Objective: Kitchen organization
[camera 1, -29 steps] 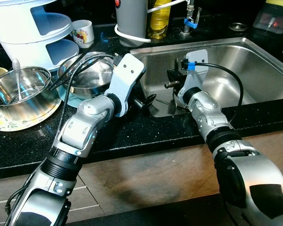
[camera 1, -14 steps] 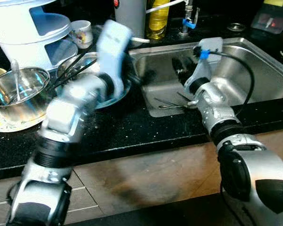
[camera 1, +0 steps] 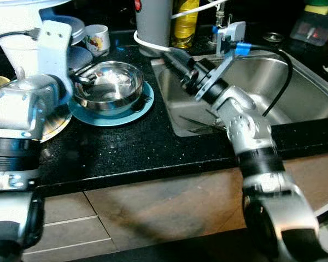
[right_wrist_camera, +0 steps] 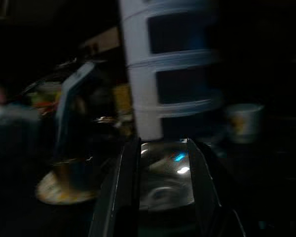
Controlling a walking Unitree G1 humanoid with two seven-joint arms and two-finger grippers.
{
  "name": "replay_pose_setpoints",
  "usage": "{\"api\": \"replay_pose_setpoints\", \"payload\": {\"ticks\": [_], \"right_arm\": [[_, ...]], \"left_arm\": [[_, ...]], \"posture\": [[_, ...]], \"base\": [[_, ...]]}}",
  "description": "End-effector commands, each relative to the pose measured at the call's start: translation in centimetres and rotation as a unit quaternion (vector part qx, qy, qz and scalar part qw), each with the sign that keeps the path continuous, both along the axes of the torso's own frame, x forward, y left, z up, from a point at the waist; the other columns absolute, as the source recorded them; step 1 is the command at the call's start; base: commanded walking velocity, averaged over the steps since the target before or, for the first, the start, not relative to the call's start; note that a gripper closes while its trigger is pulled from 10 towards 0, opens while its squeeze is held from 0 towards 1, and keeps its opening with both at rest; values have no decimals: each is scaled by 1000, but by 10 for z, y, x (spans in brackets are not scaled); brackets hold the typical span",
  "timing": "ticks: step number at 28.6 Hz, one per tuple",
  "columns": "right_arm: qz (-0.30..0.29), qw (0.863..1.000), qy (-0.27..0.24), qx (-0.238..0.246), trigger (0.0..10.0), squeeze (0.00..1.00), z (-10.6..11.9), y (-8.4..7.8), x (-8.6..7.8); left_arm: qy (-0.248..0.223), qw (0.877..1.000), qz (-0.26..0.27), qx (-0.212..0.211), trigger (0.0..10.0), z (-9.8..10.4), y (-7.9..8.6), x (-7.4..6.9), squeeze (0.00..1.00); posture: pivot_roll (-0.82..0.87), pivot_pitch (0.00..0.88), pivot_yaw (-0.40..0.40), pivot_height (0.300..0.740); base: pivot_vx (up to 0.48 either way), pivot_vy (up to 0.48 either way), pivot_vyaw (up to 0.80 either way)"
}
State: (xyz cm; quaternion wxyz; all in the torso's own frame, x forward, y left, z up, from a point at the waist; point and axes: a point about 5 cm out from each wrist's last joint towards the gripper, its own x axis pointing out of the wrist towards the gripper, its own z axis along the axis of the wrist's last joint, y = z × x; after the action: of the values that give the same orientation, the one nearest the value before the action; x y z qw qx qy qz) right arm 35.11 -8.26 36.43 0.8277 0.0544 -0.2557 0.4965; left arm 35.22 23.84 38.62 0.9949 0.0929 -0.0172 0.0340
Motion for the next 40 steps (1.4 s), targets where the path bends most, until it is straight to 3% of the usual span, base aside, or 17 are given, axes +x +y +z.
{"api": "replay_pose_setpoints", "payload": {"ticks": [1,2,3,4,5,7,8,11,12,20,24,25,27,30,40], "right_arm": [[34,999,-9,-15,10000,0,1,9,-12],[35,999,-9,-17,10000,0,0,10,-13],[34,999,-8,-18,10000,0,0,9,-12],[34,999,-8,-18,10000,0,0,9,-12],[36,999,-6,-19,10000,0,-1,9,-14],[40,999,2,-22,10000,0,-1,8,-18],[42,999,5,-24,10000,0,-1,7,-20],[44,999,6,-26,10000,0,-2,7,-21],[45,999,11,-28,10000,0,-2,7,-24],[43,998,19,-32,10000,0,-3,5,-30],[43,998,19,-33,10000,0,-2,5,-31],[45,998,21,-35,10000,0,-3,5,-32],[53,997,25,-42,10000,0,-5,6,-34],[55,997,27,-44,10000,0,-4,7,-35],[53,996,31,-58,10000,0,-5,7,-36]], "left_arm": [[15,1000,24,-5,10000,-4,11,-4,39],[12,1000,27,-8,10000,-2,13,-5,196],[9,999,31,-10,10000,-1,14,-6,427],[9,999,31,-10,10000,-1,14,-6,427],[-2,999,37,-18,10000,4,16,-7,1000],[-14,998,51,-24,10000,11,20,-9,1000],[-18,998,60,-20,10000,14,23,-10,843],[-21,997,69,-20,10000,16,25,-10,843],[-21,997,73,-19,10000,17,26,-11,0],[-43,995,91,-20,10000,25,33,-18,0],[-19,991,125,-31,10000,20,48,-23,0],[7,989,143,-37,10000,8,59,-24,0],[40,984,163,-61,10000,-17,77,-19,0],[44,983,166,-69,10000,-24,81,-15,0],[59,985,145,-72,10000,-39,78,8,0]], "posture": [[40,196,1,740],[40,196,1,740],[39,197,-2,740],[39,197,-2,740],[39,198,-2,740],[39,201,-4,740],[38,204,-4,740],[38,204,-4,740],[38,204,-5,740],[36,205,-6,740],[35,206,-4,740],[39,207,-7,740],[43,211,-17,740],[43,213,-20,740],[36,218,-16,740]], "base": [[0,0,0],[0,0,0],[0,0,0],[0,0,0],[0,0,0],[0,0,0],[0,0,0],[0,0,0],[0,0,0],[0,0,0],[0,0,0],[0,0,0],[0,0,0],[0,0,0],[0,0,0]]}}
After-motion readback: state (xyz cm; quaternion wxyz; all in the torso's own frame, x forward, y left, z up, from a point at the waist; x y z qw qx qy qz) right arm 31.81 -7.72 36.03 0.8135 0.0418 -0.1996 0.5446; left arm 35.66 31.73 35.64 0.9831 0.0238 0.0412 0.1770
